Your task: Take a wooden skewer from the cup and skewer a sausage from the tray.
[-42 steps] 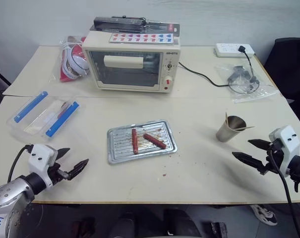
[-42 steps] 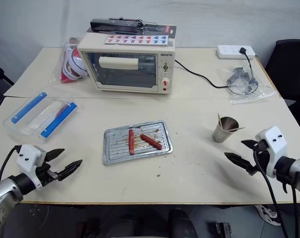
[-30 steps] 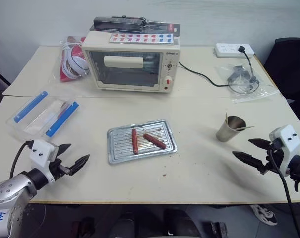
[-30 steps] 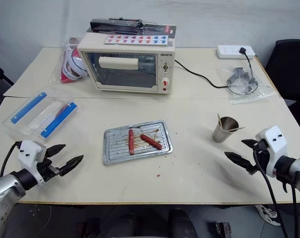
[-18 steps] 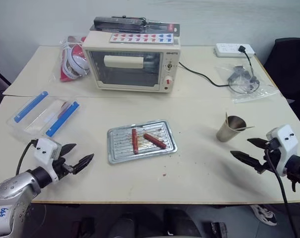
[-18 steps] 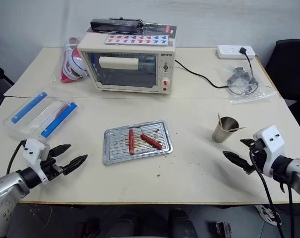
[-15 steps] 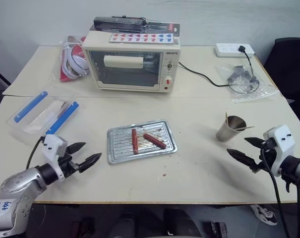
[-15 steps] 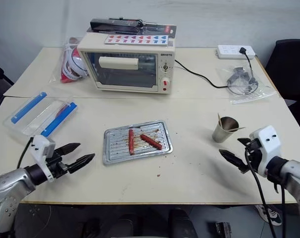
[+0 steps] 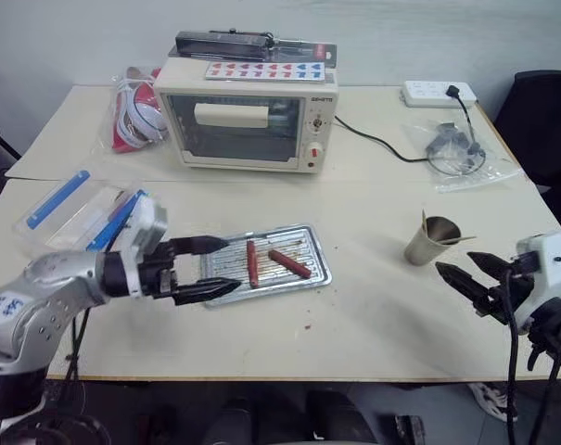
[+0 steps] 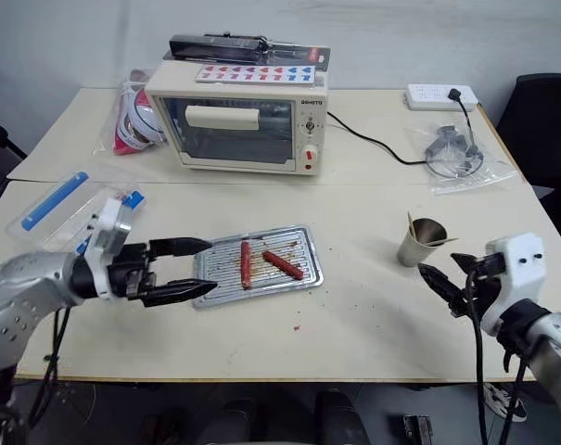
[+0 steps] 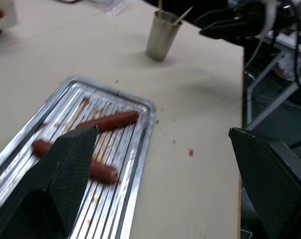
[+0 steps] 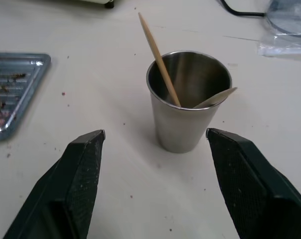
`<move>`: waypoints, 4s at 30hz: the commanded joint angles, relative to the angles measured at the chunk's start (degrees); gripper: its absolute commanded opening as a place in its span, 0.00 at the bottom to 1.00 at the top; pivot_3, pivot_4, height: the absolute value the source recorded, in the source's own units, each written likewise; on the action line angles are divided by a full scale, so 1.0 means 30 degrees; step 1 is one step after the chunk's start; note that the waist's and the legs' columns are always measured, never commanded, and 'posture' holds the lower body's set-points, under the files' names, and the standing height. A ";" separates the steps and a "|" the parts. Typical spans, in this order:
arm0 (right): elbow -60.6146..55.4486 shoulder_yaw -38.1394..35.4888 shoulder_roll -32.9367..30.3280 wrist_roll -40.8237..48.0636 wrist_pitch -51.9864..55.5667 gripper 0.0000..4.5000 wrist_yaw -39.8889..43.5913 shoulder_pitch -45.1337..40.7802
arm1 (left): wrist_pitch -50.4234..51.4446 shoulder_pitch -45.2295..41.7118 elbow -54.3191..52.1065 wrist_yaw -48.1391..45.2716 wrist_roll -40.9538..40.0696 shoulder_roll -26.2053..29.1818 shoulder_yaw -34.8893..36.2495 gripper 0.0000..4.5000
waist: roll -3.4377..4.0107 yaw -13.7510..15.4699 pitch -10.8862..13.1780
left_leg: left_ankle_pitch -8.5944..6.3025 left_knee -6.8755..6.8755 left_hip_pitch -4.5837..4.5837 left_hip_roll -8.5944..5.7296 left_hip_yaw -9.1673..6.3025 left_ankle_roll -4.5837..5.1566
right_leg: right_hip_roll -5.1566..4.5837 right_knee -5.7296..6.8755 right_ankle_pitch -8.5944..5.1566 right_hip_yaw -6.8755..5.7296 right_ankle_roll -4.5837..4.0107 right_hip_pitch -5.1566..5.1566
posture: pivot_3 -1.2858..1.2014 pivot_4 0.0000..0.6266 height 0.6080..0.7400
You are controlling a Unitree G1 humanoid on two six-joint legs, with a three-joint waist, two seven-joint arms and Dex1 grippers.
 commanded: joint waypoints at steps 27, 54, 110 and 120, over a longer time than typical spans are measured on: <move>0.1691 0.1953 0.2609 0.0607 -0.3050 0.17 -0.4470 -0.2704 | -0.1281 -0.4426 0.2141 -0.1371 0.1957 -0.2602 -0.4023 1.00 | 0.0005 -0.0050 0.0002 | 0.0010 0.0009 -0.0017 0.0001 0.0008 -0.0012 | 0.0020 0.0059 0.0000 0.0014 0.0000 -0.0031 | 0.52 0.24 1.00; 0.5834 -0.2211 -0.8521 1.1657 0.3345 0.01 -0.6260 -0.8674 | -0.2874 -0.4510 0.3196 -0.1881 0.3319 -0.4145 -0.4598 1.00 | 0.0028 -0.0022 0.0019 | 0.0014 0.0037 -0.0049 0.0002 0.0014 0.0008 | 0.0014 0.0053 0.0000 0.0007 0.0001 -0.0035 | 0.52 0.24 1.00; 0.9360 0.4605 0.5061 2.2026 0.1973 0.00 -1.1752 -1.3214 | -0.6594 -0.3683 0.2134 0.3430 0.4970 -0.6941 -0.2749 0.44 | -0.0023 -0.0094 0.0045 | 0.0001 0.0065 -0.0131 0.0035 -0.0002 0.0030 | 0.0008 0.0025 0.0007 -0.0026 0.0012 -0.0090 | 0.52 0.24 1.00; 0.9140 0.4626 0.5322 2.2026 0.1745 0.00 -1.1984 -1.3562 | -0.6850 -0.3794 0.2285 0.3627 0.5229 -0.7274 -0.2983 0.44 | -0.0023 -0.0096 0.0045 | 0.0001 0.0063 -0.0131 0.0034 -0.0002 0.0030 | 0.0008 0.0023 0.0006 -0.0026 0.0012 -0.0090 | 0.52 0.24 1.00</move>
